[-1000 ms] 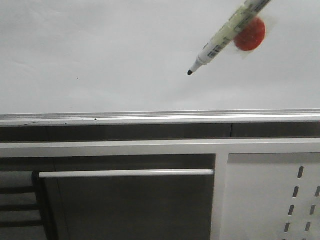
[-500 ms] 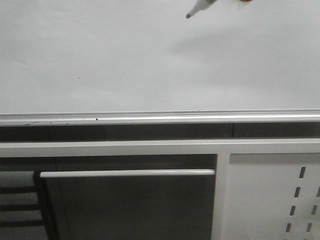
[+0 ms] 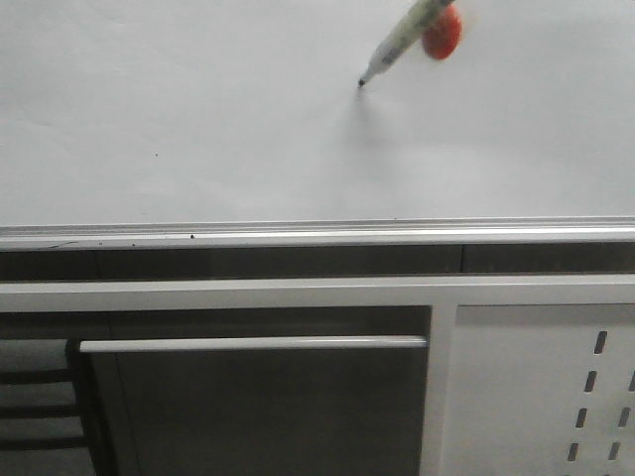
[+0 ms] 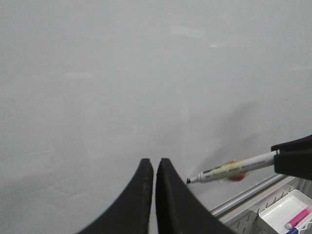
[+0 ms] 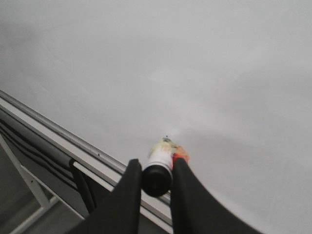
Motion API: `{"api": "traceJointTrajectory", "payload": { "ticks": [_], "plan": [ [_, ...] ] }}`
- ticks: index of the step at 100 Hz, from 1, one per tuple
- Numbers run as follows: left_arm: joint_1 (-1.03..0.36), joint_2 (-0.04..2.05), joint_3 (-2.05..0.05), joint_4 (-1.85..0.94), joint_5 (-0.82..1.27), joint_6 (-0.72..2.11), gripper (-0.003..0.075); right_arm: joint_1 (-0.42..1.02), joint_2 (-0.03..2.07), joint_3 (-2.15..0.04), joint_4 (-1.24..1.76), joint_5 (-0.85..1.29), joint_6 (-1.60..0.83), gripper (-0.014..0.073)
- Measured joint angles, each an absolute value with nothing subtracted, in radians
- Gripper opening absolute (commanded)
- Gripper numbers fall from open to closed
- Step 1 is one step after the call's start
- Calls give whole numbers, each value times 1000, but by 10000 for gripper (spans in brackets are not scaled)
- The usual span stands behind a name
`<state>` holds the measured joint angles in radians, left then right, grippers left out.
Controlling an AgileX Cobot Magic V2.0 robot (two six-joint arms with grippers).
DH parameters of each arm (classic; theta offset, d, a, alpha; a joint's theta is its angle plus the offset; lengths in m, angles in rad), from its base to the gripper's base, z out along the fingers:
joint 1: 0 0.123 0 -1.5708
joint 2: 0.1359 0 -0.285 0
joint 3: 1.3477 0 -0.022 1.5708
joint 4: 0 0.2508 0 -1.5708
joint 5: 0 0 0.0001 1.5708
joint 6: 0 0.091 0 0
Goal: Write number 1 on whiteboard
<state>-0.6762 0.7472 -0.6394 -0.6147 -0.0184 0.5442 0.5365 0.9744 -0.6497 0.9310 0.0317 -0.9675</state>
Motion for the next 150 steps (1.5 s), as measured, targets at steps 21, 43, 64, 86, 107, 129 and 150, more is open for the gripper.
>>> {"api": "traceJointTrajectory", "payload": {
  "ticks": [21,43,64,86,107,129,150],
  "plan": [
    [-676,747,-639,-607,-39,544,-20,536,1099,-650,923,13,-967,-52],
    [-676,747,-639,-605,-35,544,-20,536,1077,-650,912,229,-969,-51],
    [-676,763,-639,-603,34,544,-4,536,966,-692,901,395,-965,-51],
    [-757,848,-637,-599,92,544,278,501,960,-822,893,543,-938,-51],
    [-892,915,-637,-550,74,544,409,430,1015,-945,883,728,-930,-52],
    [-981,1003,-653,-463,46,544,408,419,1098,-1053,875,891,-930,-52],
    [-986,1070,-678,-451,36,544,387,419,1118,-1080,869,947,-930,-52]
  ]
}}
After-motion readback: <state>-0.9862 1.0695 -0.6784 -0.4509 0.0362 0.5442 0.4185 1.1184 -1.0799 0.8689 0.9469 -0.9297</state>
